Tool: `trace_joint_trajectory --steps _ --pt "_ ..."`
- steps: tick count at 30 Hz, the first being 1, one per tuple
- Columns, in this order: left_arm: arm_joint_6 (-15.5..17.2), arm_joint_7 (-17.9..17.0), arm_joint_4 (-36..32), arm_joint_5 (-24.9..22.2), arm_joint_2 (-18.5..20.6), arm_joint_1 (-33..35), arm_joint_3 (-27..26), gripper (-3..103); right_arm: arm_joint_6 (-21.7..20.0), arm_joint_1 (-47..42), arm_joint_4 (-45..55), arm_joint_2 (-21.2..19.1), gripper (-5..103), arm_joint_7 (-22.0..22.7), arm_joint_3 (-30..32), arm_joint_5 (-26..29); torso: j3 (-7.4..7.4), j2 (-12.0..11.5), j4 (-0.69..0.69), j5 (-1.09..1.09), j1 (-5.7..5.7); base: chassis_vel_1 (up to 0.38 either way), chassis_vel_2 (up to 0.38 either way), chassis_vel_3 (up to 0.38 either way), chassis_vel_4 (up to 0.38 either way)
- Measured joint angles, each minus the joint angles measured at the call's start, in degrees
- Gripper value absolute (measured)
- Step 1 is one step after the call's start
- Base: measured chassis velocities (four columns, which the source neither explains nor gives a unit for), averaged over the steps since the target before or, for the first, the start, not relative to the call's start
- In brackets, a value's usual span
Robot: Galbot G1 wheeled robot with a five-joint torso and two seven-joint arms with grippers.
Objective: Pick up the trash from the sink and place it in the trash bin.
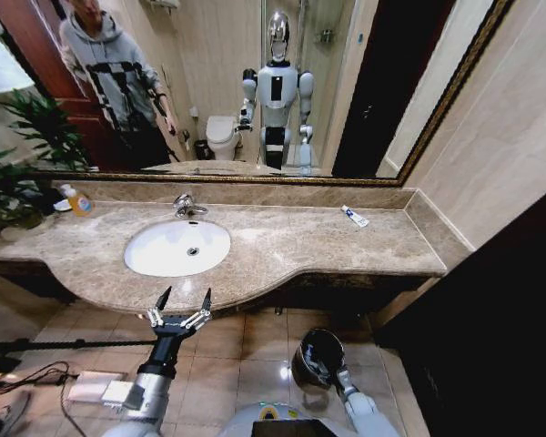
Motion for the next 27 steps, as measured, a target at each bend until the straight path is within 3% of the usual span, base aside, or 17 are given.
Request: trace_joint_trajectory --steps 15,18,21,27 --pt "0.0 0.0 0.0 0.0 0.0 0.0 0.0 100 0.8 -7.7 13.1 -0.9 100 -0.9 1.2 4.0 0.00 0.0 0.00 0.00 0.00 0.000 0.000 0.000 0.000" --pt "0.0 0.0 0.0 0.0 0.0 0.0 0.0 100 0.0 -10.6 18.8 -0.9 100 -1.3 1.9 6.6 0.00 0.0 -0.01 0.02 0.00 0.000 0.000 0.000 0.000" --pt "0.0 0.0 0.0 0.0 0.0 0.0 0.0 100 -3.7 -18.4 35.7 -0.6 100 -2.1 2.5 16.0 0.00 0.0 0.00 -0.01 0.00 0.000 0.000 0.000 0.000" --pt "0.0 0.0 0.0 0.0 0.0 0.0 0.0 100 -4.4 -25.3 50.5 0.3 100 -1.5 3.0 19.8 0.00 0.0 0.00 0.01 0.00 0.000 0.000 0.000 0.000"
